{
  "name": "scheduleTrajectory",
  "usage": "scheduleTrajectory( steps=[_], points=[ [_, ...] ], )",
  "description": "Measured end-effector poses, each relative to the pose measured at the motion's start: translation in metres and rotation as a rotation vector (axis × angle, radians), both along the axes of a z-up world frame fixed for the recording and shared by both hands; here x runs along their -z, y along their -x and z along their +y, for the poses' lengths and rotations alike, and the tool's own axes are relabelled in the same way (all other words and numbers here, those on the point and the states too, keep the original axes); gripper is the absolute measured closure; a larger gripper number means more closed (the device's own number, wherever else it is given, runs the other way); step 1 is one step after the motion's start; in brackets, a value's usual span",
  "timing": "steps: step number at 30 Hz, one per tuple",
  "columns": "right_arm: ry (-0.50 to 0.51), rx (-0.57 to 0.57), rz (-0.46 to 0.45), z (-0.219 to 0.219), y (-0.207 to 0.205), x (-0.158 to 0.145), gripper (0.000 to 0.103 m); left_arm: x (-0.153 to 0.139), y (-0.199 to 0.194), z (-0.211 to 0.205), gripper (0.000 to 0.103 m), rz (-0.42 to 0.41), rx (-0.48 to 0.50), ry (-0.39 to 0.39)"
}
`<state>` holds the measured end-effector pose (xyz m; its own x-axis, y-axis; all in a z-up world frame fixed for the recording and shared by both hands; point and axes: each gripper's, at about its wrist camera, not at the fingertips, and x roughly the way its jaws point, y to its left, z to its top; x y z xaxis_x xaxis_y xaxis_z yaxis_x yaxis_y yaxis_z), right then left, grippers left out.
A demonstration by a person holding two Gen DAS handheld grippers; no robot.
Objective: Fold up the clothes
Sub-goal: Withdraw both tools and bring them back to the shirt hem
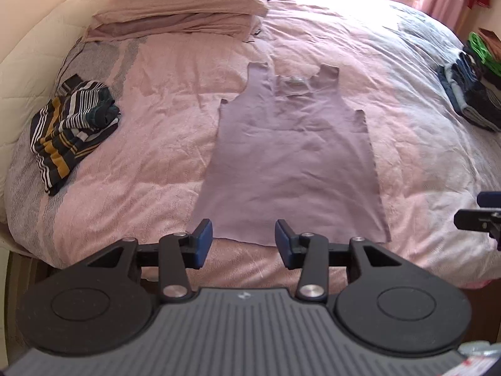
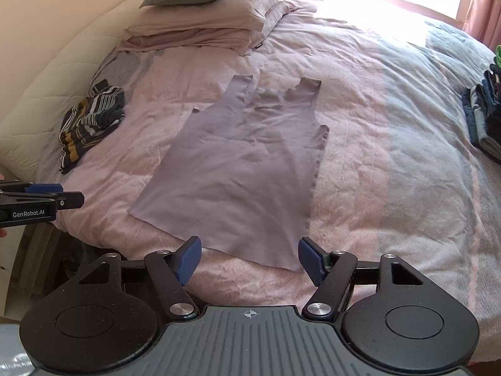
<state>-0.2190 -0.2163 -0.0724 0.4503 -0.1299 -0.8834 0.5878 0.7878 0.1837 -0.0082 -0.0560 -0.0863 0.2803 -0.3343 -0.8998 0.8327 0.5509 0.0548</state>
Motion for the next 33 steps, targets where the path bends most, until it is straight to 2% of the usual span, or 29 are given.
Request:
scheduleTrajectory(
  steps=[3,15,33],
  points=[
    [-0.005,0.023,0.012,0.009,0.008,0.003,0.037,-0.003,0.008,0.003,0.056,-0.02,0.03,-0.001],
    [-0.034,0.078,0.036,0.055,-0.008,0.008,0.037,-0.006,-0.001,0.037,0.054,0.002,0.136,-0.01],
    [-0.017,0.093,0.037,0.063,-0.017,0.008,0.037,-0.005,-0.011,0.049,0.053,0.003,0.164,-0.004]
  ],
)
